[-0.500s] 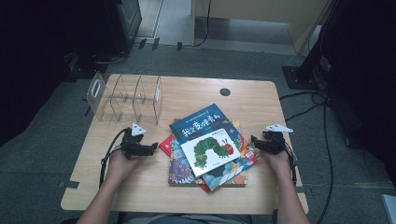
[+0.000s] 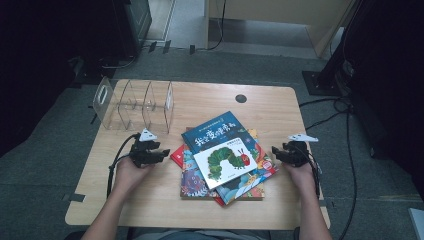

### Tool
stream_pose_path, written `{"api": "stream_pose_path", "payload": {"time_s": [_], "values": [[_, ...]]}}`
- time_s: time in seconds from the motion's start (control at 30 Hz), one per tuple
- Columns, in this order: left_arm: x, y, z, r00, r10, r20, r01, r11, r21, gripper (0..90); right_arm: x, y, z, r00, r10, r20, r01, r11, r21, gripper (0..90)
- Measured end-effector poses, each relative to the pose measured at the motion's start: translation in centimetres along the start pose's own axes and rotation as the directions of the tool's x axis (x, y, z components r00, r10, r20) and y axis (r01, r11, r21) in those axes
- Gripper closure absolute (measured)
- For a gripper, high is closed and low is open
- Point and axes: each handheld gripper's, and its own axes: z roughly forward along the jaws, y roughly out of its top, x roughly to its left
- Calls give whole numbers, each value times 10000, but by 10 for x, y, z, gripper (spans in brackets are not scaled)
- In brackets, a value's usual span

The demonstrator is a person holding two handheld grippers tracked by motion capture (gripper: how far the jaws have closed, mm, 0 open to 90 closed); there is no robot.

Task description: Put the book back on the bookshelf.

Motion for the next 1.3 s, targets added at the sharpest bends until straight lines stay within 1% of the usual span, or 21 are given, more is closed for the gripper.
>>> {"api": "stream_pose_path", "payload": {"time_s": [0.07,0.1,0.17,0.2,0.23,0.3,0.4,0.47,0.5,0.6,0.73,0.8,0.83,0.87,0.93,0.97,1.0,1.07,1.17,1.23,1.3], "values": [[-3,4,-2,9998,180,76,-180,9998,31,517,1,0,-7,10000,40,-82,-41,9999,-94,501],[-5,6,-3,9998,166,140,-166,9999,-8,540,1,0,-10,9999,74,-102,-76,9999,-154,518],[-7,11,-5,9994,34,339,-34,10000,9,564,2,-1,-16,9997,145,-188,-151,9994,-307,542],[-8,14,-6,9987,-56,513,58,10000,-41,577,3,-1,-19,9995,171,-250,-180,9991,-386,554],[-9,16,-7,9982,-122,592,129,9999,-109,583,4,-1,-22,9993,187,-332,-201,9989,-424,566],[-10,19,-8,9977,-175,662,183,9998,-116,639,8,-1,-26,9991,112,-402,-130,9989,-440,586],[-14,23,-6,9973,7,734,-14,10000,99,700,16,-2,-32,9983,-122,-575,93,9987,-497,618],[-17,27,-4,9958,118,905,-139,9997,218,726,21,-3,-37,9977,-178,-654,142,9984,-552,637],[-18,28,-3,9950,172,985,-195,9995,228,743,23,-4,-39,9974,-215,-693,174,9981,-588,661],[-22,34,-2,9895,293,1412,-317,9994,151,787,29,-6,-45,9958,-354,-848,296,9972,-689,710],[-29,41,5,9833,614,1712,-662,9976,226,848,38,-12,-49,9924,-357,-1177,300,9983,-500,759],[-31,44,8,9800,705,1860,-765,9968,250,883,41,-15,-49,9907,-447,-1283,392,9982,-451,780],[-32,45,10,9778,691,1976,-749,9970,217,888,42,-16,-50,9901,-502,-1314,451,9981,-421,795],[-33,47,12,9742,679,2153,-739,9971,203,900,43,-18,-51,9893,-569,-1341,517,9978,-418,809],[-36,50,15,9694,812,2315,-899,9956,273,900,44,-20,-53,9882,-482,-1451,430,9983,-385,839],[-37,52,17,9669,907,2385,-1012,9944,319,900,45,-22,-54,9871,-380,-1554,331,9989,-340,850],[-39,53,19,9658,952,2413,-1064,9938,336,900,47,-23,-55,9864,-347,-1609,297,9990,-333,858],[-42,55,22,9630,1102,2459,-1222,9919,340,900,49,-25,-57,9844,-373,-1720,323,9990,-320,862],[-45,57,29,9604,1144,2542,-1282,9910,383,900,56,-28,-57,9823,-511,-1805,481,9986,-209,862],[-45,57,32,9594,1140,2580,-1293,9907,434,900,57,-30,-56,9813,-495,-1860,483,9988,-111,862],[-46,57,35,9558,1133,2712,-1320,9899,516,900,58,-31,-57,9805,-417,-1922,420,9991,-26,863]]}}
